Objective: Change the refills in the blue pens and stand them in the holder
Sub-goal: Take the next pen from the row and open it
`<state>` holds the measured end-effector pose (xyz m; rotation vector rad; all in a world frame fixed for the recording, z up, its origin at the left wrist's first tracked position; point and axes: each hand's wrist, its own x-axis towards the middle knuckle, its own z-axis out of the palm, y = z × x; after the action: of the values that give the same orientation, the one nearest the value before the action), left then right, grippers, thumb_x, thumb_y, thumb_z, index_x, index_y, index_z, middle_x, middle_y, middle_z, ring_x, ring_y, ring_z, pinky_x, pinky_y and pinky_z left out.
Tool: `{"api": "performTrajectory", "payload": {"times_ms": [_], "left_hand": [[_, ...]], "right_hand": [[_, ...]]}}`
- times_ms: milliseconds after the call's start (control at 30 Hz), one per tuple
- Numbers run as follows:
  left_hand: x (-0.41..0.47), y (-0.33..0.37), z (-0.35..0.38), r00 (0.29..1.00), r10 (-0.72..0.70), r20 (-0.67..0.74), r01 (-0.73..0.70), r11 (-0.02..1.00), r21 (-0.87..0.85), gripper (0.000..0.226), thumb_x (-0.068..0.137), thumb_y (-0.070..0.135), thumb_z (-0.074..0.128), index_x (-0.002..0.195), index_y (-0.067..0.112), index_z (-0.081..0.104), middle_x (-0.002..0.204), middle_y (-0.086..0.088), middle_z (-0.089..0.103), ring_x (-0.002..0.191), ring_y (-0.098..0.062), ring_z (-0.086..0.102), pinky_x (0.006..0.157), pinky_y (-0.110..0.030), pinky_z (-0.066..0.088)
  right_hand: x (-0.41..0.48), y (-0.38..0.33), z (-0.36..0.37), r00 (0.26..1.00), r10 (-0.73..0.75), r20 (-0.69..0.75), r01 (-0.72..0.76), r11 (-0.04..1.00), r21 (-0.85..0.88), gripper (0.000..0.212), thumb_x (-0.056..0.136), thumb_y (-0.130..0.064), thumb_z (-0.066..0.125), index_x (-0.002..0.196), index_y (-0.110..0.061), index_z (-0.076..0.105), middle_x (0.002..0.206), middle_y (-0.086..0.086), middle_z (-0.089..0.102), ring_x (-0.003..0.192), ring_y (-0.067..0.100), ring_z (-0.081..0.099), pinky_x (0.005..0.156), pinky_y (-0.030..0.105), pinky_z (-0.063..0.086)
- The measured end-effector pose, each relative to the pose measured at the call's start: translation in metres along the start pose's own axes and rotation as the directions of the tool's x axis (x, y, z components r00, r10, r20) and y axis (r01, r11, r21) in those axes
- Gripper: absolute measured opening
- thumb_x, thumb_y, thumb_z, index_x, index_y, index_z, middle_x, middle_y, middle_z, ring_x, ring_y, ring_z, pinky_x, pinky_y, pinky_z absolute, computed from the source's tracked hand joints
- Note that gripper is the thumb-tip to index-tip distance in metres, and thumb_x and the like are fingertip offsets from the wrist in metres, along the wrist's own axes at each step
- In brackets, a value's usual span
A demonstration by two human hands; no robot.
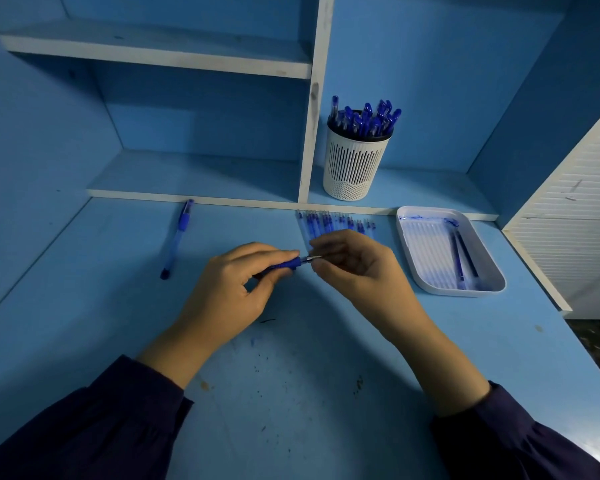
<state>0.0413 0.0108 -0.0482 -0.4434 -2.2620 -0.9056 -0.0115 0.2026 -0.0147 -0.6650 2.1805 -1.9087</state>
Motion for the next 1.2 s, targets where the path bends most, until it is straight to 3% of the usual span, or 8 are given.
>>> {"api": "performTrajectory", "payload": {"times_ms": [133, 267, 500, 733, 867, 1000, 1100, 1200], "left_hand": [[0.0, 0.0, 0.0, 1.0, 0.001, 0.003, -0.001, 1.0, 0.009, 0.026, 0.087, 0.007, 0.073, 0.112, 0.009, 0.073, 0.099, 0.001, 0.072, 0.087, -0.012, 0.067, 0.077, -0.027, 0.056], [0.0, -0.001, 0.0, 1.0, -0.007, 0.012, 0.006, 1.0, 0.002, 0.026, 0.087, 0.007, 0.073, 0.113, 0.01, 0.073, 0.1, 0.001, 0.071, 0.088, -0.012, 0.067, 0.078, -0.028, 0.056], [0.0, -0.003, -0.001, 1.0, -0.019, 0.014, 0.019, 1.0, 0.004, 0.026, 0.087, 0.008, 0.073, 0.113, 0.009, 0.073, 0.099, 0.0, 0.071, 0.086, -0.014, 0.067, 0.075, -0.031, 0.056], [0.0, -0.005, -0.001, 0.999, -0.035, -0.023, 0.035, 0.999, 0.001, 0.024, 0.088, 0.012, 0.071, 0.112, 0.008, 0.074, 0.099, 0.0, 0.072, 0.084, -0.013, 0.067, 0.075, -0.027, 0.056], [-0.001, -0.006, -0.002, 0.997, -0.062, -0.042, 0.062, 0.998, 0.006, 0.024, 0.089, 0.014, 0.07, 0.112, 0.009, 0.073, 0.1, -0.001, 0.072, 0.085, -0.015, 0.068, 0.077, -0.028, 0.055], [-0.001, -0.005, -0.002, 0.997, -0.065, -0.038, 0.065, 0.998, 0.012, 0.024, 0.089, 0.014, 0.07, 0.113, 0.01, 0.073, 0.1, 0.0, 0.072, 0.086, -0.014, 0.068, 0.077, -0.028, 0.056], [-0.001, -0.004, -0.001, 0.997, -0.061, -0.037, 0.062, 0.998, 0.003, 0.024, 0.089, 0.013, 0.069, 0.112, 0.01, 0.073, 0.1, 0.001, 0.072, 0.087, -0.011, 0.068, 0.078, -0.026, 0.056], [0.0, -0.003, -0.002, 0.998, -0.054, -0.021, 0.054, 0.998, 0.012, 0.025, 0.089, 0.012, 0.07, 0.113, 0.01, 0.073, 0.1, 0.001, 0.072, 0.088, -0.01, 0.067, 0.079, -0.025, 0.056]], "right_hand": [[0.0, 0.001, 0.001, 1.0, 0.017, -0.016, -0.018, 0.998, -0.061, 0.007, 0.087, -0.014, 0.07, 0.094, -0.013, 0.071, 0.082, 0.006, 0.072, 0.078, 0.02, 0.068, 0.078, 0.034, 0.056], [-0.001, 0.0, 0.001, 0.999, 0.046, 0.002, -0.046, 0.995, 0.085, 0.019, 0.084, 0.001, 0.069, 0.101, -0.007, 0.07, 0.093, 0.008, 0.073, 0.086, 0.015, 0.069, 0.081, 0.023, 0.054], [0.001, 0.002, 0.001, 0.996, 0.08, -0.025, -0.077, 0.99, 0.122, 0.013, 0.084, -0.001, 0.07, 0.094, -0.007, 0.072, 0.086, 0.01, 0.072, 0.079, 0.017, 0.066, 0.082, 0.029, 0.055], [0.007, 0.0, -0.008, 0.986, 0.144, -0.087, -0.114, 0.951, 0.289, 0.018, 0.083, 0.008, 0.064, 0.089, -0.008, 0.072, 0.079, 0.005, 0.071, 0.073, 0.012, 0.064, 0.069, 0.019, 0.052], [0.004, 0.005, -0.007, 0.992, 0.123, -0.041, -0.124, 0.992, -0.015, 0.009, 0.085, 0.001, 0.067, 0.089, -0.007, 0.069, 0.075, 0.003, 0.067, 0.067, 0.008, 0.059, 0.065, 0.017, 0.048], [0.0, 0.01, -0.001, 0.994, 0.063, 0.092, -0.01, 0.87, -0.494, 0.007, 0.083, -0.009, 0.069, 0.085, -0.015, 0.069, 0.072, -0.009, 0.064, 0.063, 0.0, 0.056, 0.063, 0.008, 0.043], [-0.001, 0.012, 0.003, 0.984, 0.007, 0.18, 0.107, 0.782, -0.614, 0.01, 0.082, -0.008, 0.067, 0.09, -0.013, 0.07, 0.079, -0.007, 0.061, 0.067, -0.001, 0.054, 0.067, 0.005, 0.04], [0.0, 0.012, 0.003, 0.981, 0.038, 0.188, 0.09, 0.772, -0.63, 0.012, 0.082, -0.009, 0.068, 0.093, -0.014, 0.07, 0.082, -0.008, 0.061, 0.069, -0.002, 0.054, 0.069, 0.006, 0.041]]}}
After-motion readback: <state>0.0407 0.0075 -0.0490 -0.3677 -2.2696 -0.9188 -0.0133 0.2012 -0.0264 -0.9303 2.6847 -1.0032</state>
